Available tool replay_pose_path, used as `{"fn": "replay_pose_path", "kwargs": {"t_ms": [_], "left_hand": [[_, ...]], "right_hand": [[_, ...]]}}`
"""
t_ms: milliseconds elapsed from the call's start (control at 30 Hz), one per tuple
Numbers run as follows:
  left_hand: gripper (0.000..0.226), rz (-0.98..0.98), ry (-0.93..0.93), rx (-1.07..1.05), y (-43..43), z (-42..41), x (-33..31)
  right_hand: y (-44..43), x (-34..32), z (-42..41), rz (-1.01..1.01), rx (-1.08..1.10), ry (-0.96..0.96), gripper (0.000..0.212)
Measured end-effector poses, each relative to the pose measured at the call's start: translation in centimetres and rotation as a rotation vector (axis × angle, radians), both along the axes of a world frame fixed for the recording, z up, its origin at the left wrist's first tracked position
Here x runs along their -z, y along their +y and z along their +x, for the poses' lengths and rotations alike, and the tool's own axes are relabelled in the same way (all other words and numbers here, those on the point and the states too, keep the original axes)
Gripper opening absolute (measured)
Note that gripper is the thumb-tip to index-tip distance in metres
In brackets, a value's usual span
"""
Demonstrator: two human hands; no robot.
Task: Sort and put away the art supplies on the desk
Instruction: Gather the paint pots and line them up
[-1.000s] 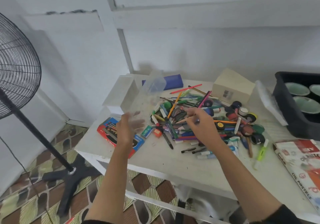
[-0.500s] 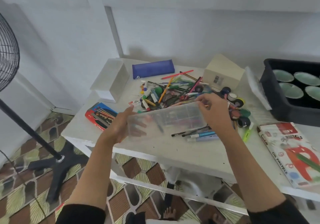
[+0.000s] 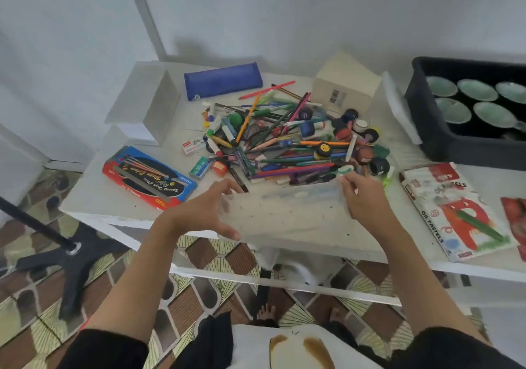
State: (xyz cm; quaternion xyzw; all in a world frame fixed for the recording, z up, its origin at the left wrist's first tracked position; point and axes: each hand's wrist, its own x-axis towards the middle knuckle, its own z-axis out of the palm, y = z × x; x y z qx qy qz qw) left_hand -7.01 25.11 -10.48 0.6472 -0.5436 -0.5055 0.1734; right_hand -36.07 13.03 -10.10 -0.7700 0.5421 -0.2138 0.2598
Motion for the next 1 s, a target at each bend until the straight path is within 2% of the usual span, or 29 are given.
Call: {"fn": "replay_pose_path", "kwargs": {"t_ms": [100, 267, 433, 567, 667, 800, 1000], "left_hand": [[0.077, -0.038, -0.085, 0.076, -1.0, -0.8, 0.5], [0.067, -0.127, -0.106, 0.145, -1.7, -1.0, 1.6], [0.077, -0.256, -0.172, 0.091, -1.1, 0.0, 3.1], [0.077, -0.442, -0.161, -0.057, 0.1, -0.3, 4.5], [0.08, -0.507, -0.187, -0.101, 0.2, -0.7, 5.3], [0.081, -0.563, -0.228, -0.126, 0.4, -0.9, 5.8], [0.092, -0.682, -0.312, -0.17, 0.5, -1.1, 6.4]], "right_hand": [[0.2, 0.6, -1.0, 0.057, 0.06, 0.054, 0.024], [1.2, 1.7, -2.1, 0.135, 0.109, 0.056, 0.015], [1.3, 2.2, -2.5, 0.025, 0.068, 0.016, 0.012], [-0.1, 2.4, -3.4, -0.165, 0.114, 0.025, 0.009], [-2.5, 2.4, -4.3, -0.312, 0.137, 0.166, 0.018], [-5.5, 2.5, -5.0, -0.256, 0.174, 0.365, 0.036], [-6.9, 2.5, -4.6, -0.275, 0.149, 0.498, 0.03]]}}
